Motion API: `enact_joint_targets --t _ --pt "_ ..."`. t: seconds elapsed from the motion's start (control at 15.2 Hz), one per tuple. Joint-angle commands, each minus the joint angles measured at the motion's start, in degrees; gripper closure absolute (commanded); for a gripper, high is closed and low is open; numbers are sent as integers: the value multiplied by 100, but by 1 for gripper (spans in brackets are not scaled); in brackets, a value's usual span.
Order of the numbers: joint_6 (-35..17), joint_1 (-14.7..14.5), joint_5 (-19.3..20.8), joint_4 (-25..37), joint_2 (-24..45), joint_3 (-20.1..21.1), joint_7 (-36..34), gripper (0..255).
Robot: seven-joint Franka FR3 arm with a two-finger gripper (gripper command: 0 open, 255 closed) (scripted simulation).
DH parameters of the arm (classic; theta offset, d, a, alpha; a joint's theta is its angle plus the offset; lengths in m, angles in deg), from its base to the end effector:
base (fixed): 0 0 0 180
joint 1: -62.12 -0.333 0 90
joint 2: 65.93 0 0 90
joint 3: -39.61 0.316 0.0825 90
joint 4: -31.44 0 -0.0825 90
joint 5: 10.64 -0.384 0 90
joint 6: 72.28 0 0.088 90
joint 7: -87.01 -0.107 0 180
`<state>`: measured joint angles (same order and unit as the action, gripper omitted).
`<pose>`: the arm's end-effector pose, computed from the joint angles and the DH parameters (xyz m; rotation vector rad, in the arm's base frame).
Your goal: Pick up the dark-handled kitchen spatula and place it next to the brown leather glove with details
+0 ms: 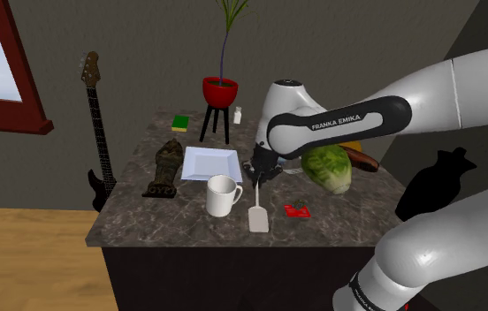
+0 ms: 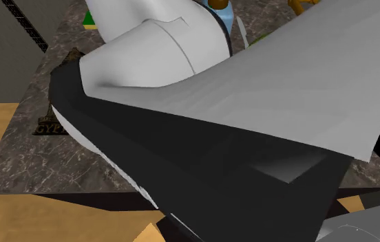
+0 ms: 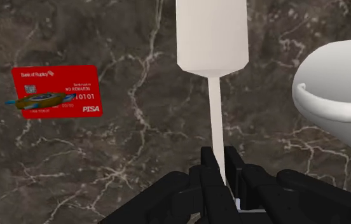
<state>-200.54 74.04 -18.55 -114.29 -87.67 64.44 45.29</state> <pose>0.4113 0.0968 0.3959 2.9767 -0.9370 0.0998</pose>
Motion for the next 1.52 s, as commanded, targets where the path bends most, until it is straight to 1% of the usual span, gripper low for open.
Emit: enact_joint_targets --t 0.0,0.99,1.45 --pt "191 -10 -13 99 -92 -33 22 255" --pt "1445 -20 -11 933 -522 -245 119 255" --pt "1310 436 343 1145 -129 -900 1006 255"
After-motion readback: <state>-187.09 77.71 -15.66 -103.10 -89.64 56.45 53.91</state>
